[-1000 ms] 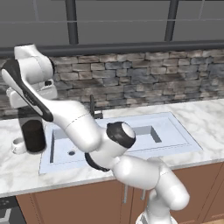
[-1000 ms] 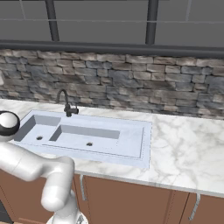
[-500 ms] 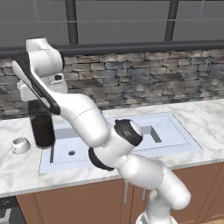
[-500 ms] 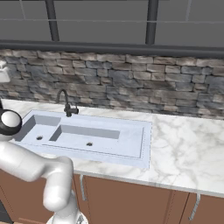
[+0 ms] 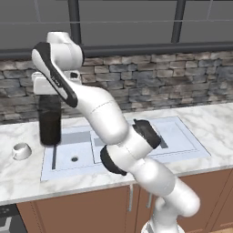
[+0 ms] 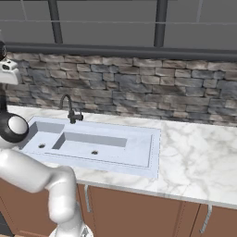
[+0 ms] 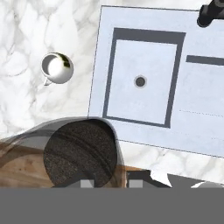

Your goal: Place the jar in the left basin and the mug in the right basin of the sink.

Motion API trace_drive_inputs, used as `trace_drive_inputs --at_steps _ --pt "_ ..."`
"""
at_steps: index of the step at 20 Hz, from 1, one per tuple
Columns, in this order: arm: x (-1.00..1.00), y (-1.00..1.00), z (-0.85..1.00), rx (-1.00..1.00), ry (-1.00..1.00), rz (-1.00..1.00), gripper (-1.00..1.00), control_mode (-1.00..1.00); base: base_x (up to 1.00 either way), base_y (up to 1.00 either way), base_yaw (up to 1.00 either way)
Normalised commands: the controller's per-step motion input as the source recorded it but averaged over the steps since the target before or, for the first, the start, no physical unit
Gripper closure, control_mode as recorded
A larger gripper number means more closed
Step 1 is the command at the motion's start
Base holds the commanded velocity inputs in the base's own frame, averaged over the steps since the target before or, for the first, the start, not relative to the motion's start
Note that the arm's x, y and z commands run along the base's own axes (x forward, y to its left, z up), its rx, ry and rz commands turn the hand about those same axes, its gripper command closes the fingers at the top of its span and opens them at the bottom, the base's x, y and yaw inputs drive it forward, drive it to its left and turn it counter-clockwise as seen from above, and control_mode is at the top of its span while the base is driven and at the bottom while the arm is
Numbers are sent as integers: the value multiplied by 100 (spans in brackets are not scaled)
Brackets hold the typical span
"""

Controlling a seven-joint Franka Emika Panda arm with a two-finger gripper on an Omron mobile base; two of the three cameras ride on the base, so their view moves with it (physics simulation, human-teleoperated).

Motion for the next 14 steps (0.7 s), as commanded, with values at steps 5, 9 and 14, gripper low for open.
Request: trace_drive_inputs --at_steps 5,9,14 --pt "0 -17 6 2 0 -7 100 -100 0 0 0" --pt "1 -12 0 0 -2 0 100 -100 0 0 0" --pt "12 -31 0 0 -8 0 100 -100 0 0 0"
